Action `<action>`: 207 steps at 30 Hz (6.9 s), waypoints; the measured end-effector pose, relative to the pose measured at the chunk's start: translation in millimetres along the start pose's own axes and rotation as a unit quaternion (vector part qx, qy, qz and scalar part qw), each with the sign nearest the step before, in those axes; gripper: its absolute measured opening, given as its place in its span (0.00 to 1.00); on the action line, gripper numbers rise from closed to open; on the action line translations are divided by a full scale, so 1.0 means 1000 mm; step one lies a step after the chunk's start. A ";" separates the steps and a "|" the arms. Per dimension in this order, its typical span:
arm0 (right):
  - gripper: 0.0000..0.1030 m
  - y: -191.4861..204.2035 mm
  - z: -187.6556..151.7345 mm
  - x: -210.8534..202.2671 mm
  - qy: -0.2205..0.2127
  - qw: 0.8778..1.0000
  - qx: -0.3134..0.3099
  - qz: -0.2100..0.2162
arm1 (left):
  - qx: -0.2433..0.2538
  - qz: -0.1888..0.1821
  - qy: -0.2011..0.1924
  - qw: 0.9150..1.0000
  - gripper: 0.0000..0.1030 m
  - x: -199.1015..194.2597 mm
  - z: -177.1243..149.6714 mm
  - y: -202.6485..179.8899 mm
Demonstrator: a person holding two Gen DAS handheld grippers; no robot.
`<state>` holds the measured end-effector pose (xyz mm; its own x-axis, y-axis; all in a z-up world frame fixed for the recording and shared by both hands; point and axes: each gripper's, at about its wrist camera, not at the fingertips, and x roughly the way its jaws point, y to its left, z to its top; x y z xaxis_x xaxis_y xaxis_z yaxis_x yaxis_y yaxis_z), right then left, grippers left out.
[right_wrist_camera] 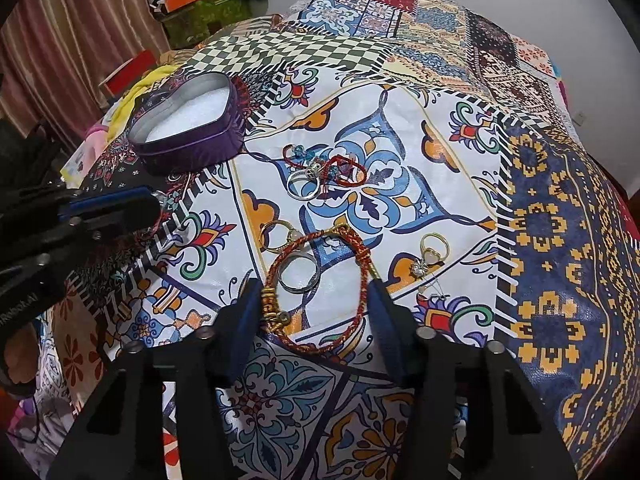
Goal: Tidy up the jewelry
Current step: 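Close the right tool on the red-and-gold beaded bracelet and lift it, then carry the bracelet over the purple tin and open the right tool, then move the right tool back toward the gold rings on the quilt, then close the right tool on a gold ring and lift it, then carry the gold ring into the purple tin and open the right tool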
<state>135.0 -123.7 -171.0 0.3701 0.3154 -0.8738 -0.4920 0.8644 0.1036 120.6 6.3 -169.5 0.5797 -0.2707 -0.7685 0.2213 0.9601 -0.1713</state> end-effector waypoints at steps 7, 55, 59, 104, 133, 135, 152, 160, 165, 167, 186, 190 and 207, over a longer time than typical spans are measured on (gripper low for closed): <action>0.18 -0.003 -0.001 -0.005 0.001 1.000 0.011 0.008 | -0.004 0.007 -0.014 1.000 0.06 -0.016 0.003 -0.003; 0.11 0.058 0.106 -0.050 -0.133 0.989 -0.035 0.054 | -0.042 0.095 -0.147 0.984 0.06 -0.091 0.062 0.052; 0.11 0.066 0.109 -0.029 -0.112 0.991 -0.045 0.057 | -0.047 0.088 -0.132 0.986 0.06 -0.076 0.064 0.060; 0.32 0.068 0.112 -0.007 -0.075 0.993 -0.079 0.049 | -0.056 0.084 -0.070 0.992 0.10 -0.040 0.062 0.077; 0.50 -0.033 0.041 -0.103 -0.128 0.991 0.020 -0.038 | 0.003 0.055 -0.036 0.998 0.48 -0.034 0.043 -0.017; 0.50 -0.035 0.033 -0.095 -0.114 0.993 0.026 -0.032 | 0.006 0.053 -0.023 0.998 0.48 -0.026 0.039 -0.021; 0.50 -0.009 0.008 -0.005 0.007 0.999 0.012 0.030 | -0.005 0.038 0.057 0.998 0.47 0.019 0.000 -0.016; 0.19 -0.006 0.009 0.000 0.001 1.000 0.002 0.016 | 0.000 0.031 0.064 0.997 0.48 0.028 0.002 -0.016; 0.18 -0.009 0.009 -0.011 -0.019 1.000 0.011 0.012 | 0.005 0.016 0.071 0.997 0.47 0.038 0.007 -0.026; 0.18 -0.013 0.010 -0.016 -0.028 1.000 0.014 0.004 | 0.009 0.009 0.072 0.997 0.47 0.043 0.010 -0.031; 0.18 -0.052 0.012 -0.062 -0.089 0.994 0.066 -0.017 | 0.028 0.017 0.055 0.998 0.18 0.054 0.028 -0.057; 0.18 -0.047 0.018 -0.069 -0.102 0.993 0.062 -0.014 | 0.035 0.035 0.041 0.998 0.18 0.037 0.031 -0.056; 0.18 0.001 0.053 -0.107 -0.171 0.985 0.018 0.001 | -0.015 0.089 -0.087 0.992 0.18 -0.069 0.058 -0.004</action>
<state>136.8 -136.3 -52.1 0.6156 0.4249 -0.6637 -0.4674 0.8749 0.1266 125.1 16.8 -79.3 0.7349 -0.1023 -0.6704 0.0817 0.9947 -0.0622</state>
